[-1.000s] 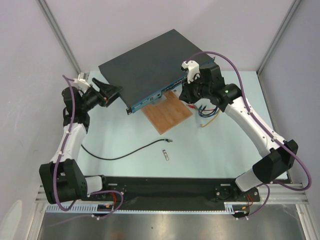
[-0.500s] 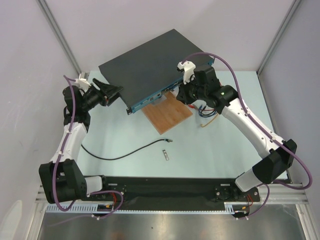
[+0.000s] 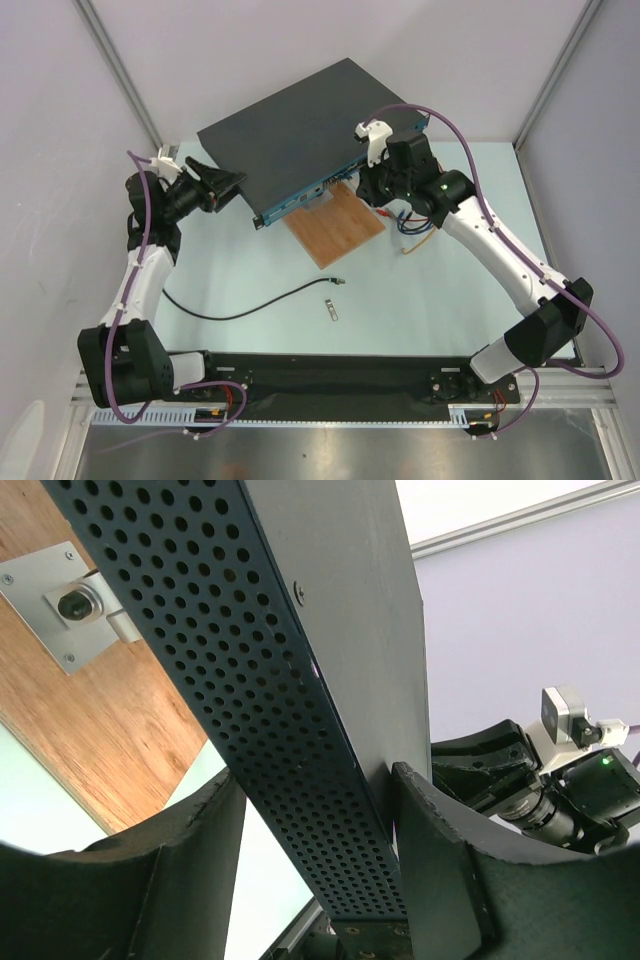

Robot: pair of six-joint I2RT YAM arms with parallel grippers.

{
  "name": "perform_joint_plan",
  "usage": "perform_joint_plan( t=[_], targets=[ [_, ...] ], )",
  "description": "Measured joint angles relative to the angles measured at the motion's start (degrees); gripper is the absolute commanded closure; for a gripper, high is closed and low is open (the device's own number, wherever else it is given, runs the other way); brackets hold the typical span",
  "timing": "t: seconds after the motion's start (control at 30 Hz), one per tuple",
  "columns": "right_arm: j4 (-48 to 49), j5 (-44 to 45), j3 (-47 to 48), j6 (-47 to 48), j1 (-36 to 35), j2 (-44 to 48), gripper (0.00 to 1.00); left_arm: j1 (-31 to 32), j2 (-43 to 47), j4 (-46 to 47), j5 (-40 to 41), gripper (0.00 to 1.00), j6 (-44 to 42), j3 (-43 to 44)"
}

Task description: Insert the plug into the switch port

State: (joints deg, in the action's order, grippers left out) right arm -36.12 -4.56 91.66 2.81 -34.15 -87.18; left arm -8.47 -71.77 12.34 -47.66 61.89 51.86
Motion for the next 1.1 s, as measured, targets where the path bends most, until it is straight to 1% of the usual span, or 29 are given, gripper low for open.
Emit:
perform_joint_plan(
  t=[0.53,1.1],
  targets=[
    [-1.77,0.87,2.73,0.0,-1.11,-1.33,1.0,0.11,0.22,-0.22,0.52,1.0,0.02,0.0],
    [-1.09,1.16,3.1,0.24,-2.01,-1.44,1.0,0.2,0.44,-0.15,0.83,1.0,0.09,-0.17]
  ],
)
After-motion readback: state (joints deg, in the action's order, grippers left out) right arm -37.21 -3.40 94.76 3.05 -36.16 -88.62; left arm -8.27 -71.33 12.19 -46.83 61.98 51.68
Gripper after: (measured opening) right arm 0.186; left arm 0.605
